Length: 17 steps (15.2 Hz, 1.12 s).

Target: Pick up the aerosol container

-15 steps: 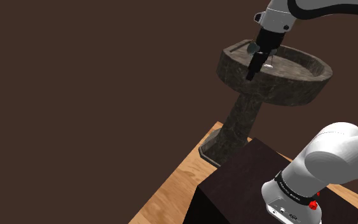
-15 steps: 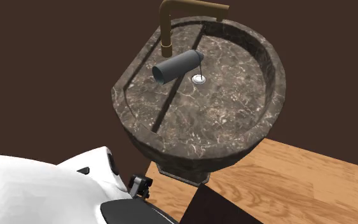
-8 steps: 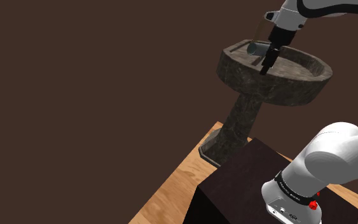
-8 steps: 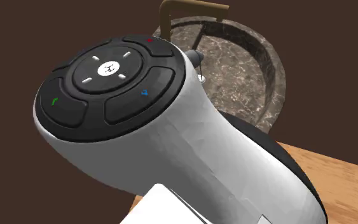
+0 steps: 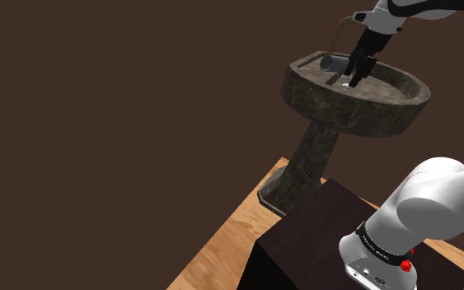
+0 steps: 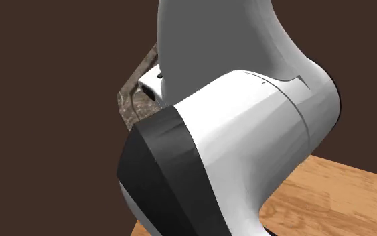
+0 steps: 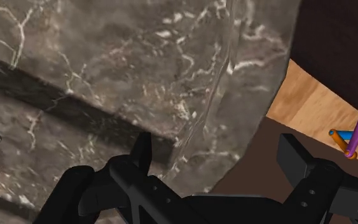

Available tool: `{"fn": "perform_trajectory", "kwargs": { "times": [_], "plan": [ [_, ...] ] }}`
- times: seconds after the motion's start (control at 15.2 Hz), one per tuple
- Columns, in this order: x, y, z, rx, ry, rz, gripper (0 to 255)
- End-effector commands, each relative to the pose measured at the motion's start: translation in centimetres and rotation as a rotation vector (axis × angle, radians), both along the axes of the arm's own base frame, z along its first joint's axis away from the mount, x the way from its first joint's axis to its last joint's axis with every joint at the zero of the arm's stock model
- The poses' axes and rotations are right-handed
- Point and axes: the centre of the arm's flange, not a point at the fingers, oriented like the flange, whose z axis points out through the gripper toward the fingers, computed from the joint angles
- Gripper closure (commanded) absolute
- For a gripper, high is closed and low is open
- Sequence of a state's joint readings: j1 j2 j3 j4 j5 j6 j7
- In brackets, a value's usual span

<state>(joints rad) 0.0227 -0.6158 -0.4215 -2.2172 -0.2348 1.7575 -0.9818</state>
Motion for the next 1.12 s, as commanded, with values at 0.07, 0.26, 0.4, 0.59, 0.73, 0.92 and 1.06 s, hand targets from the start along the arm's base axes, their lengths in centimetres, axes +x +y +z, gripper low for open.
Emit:
{"fn": "perform_trajectory", "kwargs": {
  "times": [0.07, 0.26, 0.4, 0.59, 0.73, 0.92, 1.06],
  "plan": [
    [1.2, -3.7, 0.3, -0.005, -0.011, 0.095, 0],
    [2.9, -7.3, 0.7, -0.008, -0.023, 0.185, 0],
    [4.2, -9.7, 0.9, -0.010, -0.030, 0.245, 0],
    [6.4, -13.0, 1.3, -0.013, -0.041, 0.335, 0],
    [8.0, -15.1, 1.5, -0.014, -0.049, 0.395, 0],
    [10.7, -18.0, 1.9, -0.017, -0.060, 0.485, 0],
    [12.6, -19.8, 2.3, -0.019, -0.068, 0.545, 0]
  ]
}}
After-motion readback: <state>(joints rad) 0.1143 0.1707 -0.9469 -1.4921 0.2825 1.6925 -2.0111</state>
